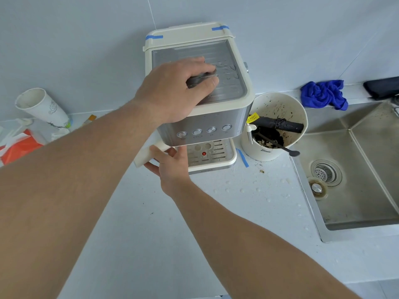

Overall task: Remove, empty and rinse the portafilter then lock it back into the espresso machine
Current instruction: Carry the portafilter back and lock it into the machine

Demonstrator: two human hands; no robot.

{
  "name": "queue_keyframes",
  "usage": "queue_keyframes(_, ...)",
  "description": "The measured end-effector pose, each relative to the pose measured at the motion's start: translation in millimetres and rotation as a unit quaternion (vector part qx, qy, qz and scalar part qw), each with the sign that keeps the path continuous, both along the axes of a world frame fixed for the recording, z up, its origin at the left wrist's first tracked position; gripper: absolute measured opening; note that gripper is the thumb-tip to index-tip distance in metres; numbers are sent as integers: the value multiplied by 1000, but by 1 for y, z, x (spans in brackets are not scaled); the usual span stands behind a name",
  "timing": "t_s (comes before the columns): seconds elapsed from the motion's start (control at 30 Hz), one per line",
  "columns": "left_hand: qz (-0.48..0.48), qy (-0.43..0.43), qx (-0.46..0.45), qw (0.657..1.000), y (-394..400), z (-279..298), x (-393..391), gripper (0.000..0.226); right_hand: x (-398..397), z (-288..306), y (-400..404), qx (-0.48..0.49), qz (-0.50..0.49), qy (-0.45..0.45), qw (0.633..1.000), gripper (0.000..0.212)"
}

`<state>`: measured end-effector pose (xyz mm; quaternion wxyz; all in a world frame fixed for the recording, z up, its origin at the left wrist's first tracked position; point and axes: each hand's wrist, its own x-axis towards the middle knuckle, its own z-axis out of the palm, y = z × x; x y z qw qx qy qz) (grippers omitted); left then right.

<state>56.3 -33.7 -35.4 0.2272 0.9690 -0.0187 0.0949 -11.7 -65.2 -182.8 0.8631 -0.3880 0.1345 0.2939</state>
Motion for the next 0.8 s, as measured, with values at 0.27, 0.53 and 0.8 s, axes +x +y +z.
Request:
queue_keyframes(0.27,3,-1,-8,1000,0,-1,0,44,-1,-9,-25,-12,47,-38,998,45)
queue_keyframes(0.53,1,-1,-13,1000,-1,0,0,44,-3,-1,-15,14,39,-32,999,56)
queue_keyframes(0.8,4,3,-14,1000,-1,1,-1,45,-8,-1,-40,11,89,-53,995,37)
